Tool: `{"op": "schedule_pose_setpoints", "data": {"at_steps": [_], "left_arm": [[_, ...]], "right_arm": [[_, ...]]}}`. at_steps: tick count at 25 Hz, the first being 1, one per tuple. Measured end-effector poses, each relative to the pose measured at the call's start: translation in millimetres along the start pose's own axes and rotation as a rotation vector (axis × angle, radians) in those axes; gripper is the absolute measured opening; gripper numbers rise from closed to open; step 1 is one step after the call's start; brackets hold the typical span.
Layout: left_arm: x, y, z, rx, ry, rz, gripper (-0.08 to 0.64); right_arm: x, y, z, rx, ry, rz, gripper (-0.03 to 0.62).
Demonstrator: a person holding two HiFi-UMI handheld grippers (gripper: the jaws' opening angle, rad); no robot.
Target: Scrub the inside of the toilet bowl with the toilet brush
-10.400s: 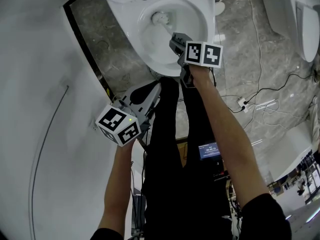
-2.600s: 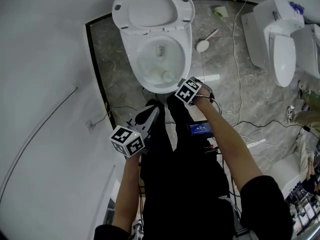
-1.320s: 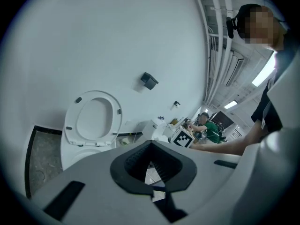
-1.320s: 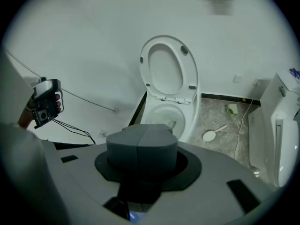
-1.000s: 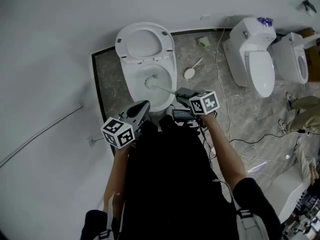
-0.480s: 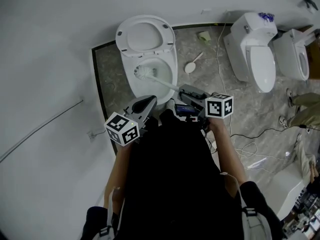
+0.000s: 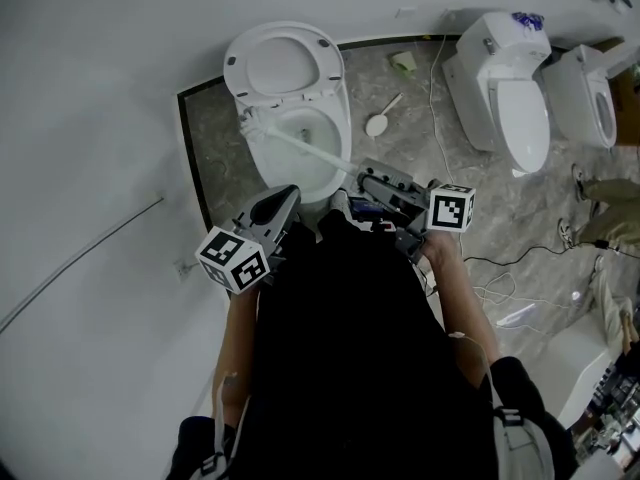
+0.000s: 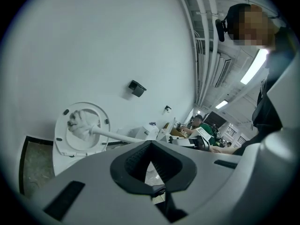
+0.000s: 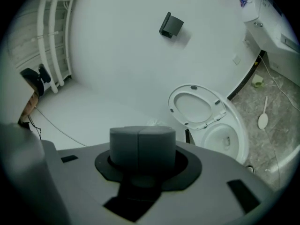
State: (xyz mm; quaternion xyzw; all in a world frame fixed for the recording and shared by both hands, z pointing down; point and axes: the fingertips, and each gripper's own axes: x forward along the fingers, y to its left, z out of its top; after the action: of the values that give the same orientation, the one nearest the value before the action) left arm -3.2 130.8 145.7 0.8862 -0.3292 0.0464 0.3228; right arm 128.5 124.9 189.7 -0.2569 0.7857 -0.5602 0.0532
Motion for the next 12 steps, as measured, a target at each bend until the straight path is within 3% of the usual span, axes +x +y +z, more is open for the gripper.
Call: {"op": "schedule_pose_setpoints", "data": {"at_steps": [12], "left_arm": [[-8.6, -0.6, 3.3, 0.001, -0.014, 0.021, 0.009]], "right_arm": [[-0.3, 6.0, -7.3, -0.035, 0.020, -0.009, 0.160]]}}
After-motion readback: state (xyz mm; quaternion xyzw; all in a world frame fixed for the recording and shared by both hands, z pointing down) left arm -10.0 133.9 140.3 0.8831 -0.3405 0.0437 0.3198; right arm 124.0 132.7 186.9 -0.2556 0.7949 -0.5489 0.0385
